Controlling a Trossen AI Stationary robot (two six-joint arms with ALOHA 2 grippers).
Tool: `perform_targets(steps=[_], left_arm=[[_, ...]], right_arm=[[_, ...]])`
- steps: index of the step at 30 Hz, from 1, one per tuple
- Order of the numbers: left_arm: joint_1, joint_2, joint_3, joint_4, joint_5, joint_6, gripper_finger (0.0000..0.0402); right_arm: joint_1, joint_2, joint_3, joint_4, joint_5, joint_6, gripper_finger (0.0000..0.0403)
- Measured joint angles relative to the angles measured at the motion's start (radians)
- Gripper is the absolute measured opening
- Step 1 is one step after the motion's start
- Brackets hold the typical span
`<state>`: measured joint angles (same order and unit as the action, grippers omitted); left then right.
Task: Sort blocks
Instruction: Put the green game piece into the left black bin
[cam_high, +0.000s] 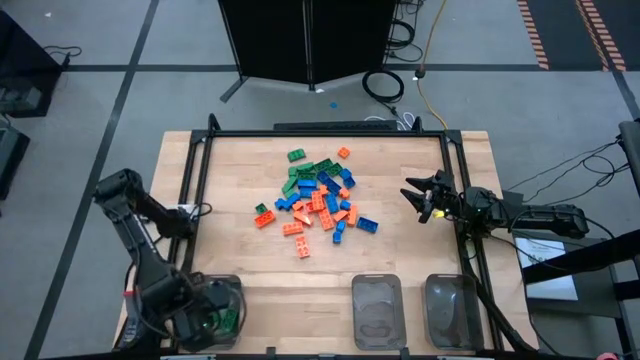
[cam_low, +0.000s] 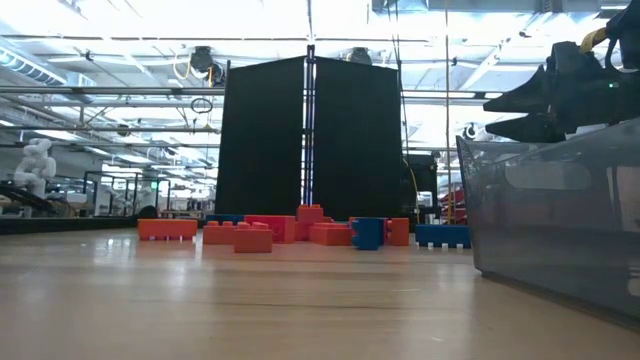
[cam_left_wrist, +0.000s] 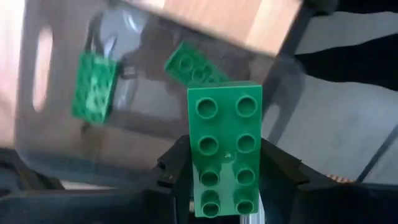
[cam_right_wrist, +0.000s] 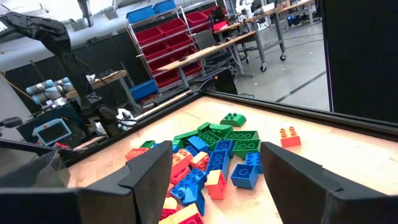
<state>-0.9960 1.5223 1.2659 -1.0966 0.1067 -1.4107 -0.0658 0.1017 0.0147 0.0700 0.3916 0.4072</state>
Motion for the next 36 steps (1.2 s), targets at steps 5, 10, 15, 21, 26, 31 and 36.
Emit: perform_targets(steps=[5, 10, 15, 21, 26, 31, 36], left_arm=[[-0.019, 0.000, -0.031, -0.009, 0.014, -0.145, 0.0154], [-0.002, 0.000, -0.034, -0.015, 0.014, -0.155, 0.0241], [0.032, -0.001, -0.034, -0.014, 0.019, -0.155, 0.0267], [0.177, -0.062, -0.034, -0.077, -0.034, -0.157, 0.0270], [0.395, -0.176, -0.032, -0.239, -0.231, -0.160, 0.0271], [0.694, -0.262, -0.032, -0.318, -0.407, -0.274, 0.0271], [0.938, -0.247, -0.035, -0.300, -0.438, -0.255, 0.0272]], right_arm=[[0.000, 0.000, 0.000, 0.000, 0.000, 0.000, 0.0238], [0.000, 0.000, 0.000, 0.000, 0.000, -0.001, 0.0238], [0.000, 0.000, 0.000, 0.000, 0.000, -0.006, 0.0238], [0.000, 0.000, 0.000, 0.000, 0.000, -0.007, 0.0238], [0.000, 0.000, 0.000, 0.000, 0.000, -0.008, 0.0238], [0.000, 0.000, 0.000, 0.000, 0.000, -0.008, 0.0238], [0.000, 0.000, 0.000, 0.000, 0.000, -0.033, 0.0238]])
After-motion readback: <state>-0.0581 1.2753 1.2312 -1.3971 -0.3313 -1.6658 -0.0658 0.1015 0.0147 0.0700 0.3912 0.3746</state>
